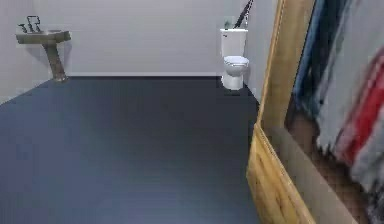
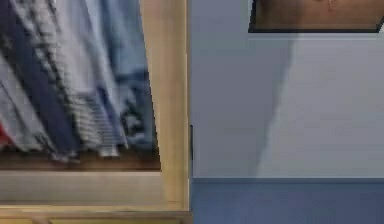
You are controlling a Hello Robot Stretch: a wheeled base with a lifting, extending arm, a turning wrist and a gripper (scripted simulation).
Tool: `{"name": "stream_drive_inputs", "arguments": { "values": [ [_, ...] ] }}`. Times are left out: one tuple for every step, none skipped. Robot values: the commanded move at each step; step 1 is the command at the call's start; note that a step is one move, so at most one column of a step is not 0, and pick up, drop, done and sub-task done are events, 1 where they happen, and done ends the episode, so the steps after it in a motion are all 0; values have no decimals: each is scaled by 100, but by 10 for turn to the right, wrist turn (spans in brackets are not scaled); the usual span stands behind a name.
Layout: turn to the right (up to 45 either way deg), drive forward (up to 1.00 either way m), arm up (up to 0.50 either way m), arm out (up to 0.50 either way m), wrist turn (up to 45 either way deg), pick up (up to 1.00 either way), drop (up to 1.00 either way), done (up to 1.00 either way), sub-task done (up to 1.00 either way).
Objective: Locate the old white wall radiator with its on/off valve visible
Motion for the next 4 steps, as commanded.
{"name": "stream_drive_inputs", "arguments": {
  "values": [
    [-450,0,0,0,0,0,0,0,0],
    [-450,0,0,0,0,0,0,0,0],
    [0,100,0,0,0,0,0,0,0],
    [0,100,0,0,0,0,0,0,0]
  ]
}}
